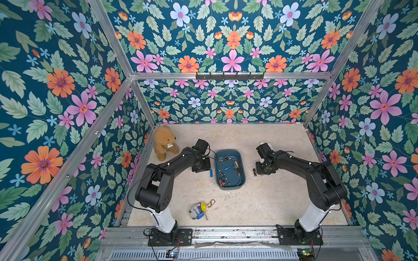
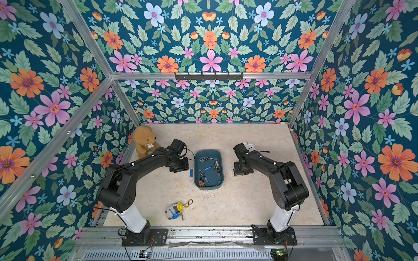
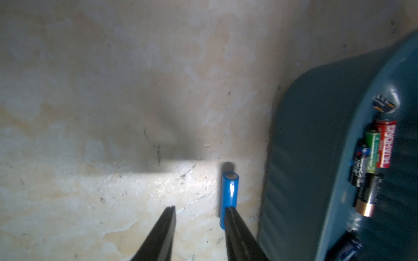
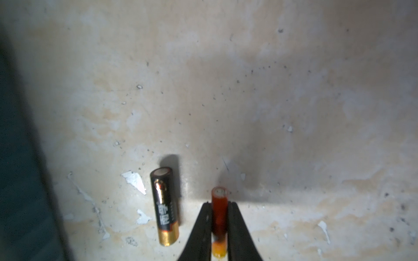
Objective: Take the batteries out of the storage box
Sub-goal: Place the battery at the center of the board.
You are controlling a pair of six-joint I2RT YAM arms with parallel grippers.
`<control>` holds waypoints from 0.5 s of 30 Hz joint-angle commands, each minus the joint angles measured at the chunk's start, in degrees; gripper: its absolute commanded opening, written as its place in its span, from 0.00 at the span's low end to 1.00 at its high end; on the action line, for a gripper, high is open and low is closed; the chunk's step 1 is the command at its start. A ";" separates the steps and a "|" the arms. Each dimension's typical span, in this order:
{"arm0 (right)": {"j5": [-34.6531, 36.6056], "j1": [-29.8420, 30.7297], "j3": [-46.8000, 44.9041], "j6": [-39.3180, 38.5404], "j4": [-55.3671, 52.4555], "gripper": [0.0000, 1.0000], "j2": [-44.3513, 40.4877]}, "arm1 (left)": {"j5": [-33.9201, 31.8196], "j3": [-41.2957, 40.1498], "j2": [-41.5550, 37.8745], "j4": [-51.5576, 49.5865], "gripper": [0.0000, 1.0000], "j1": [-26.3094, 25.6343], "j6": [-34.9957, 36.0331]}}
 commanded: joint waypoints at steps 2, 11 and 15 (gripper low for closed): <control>0.10 0.02 0.16 -0.56 0.32 0.17 0.48 | 0.21 0.13 0.37 -0.67 0.42 0.00 0.22; -0.21 0.02 -0.23 -0.52 0.76 0.17 1.24 | 0.28 0.08 0.50 -0.62 0.42 0.01 0.21; -0.11 0.08 -0.33 -0.52 0.77 0.18 1.35 | 0.29 -0.03 0.48 -0.58 0.42 0.01 0.13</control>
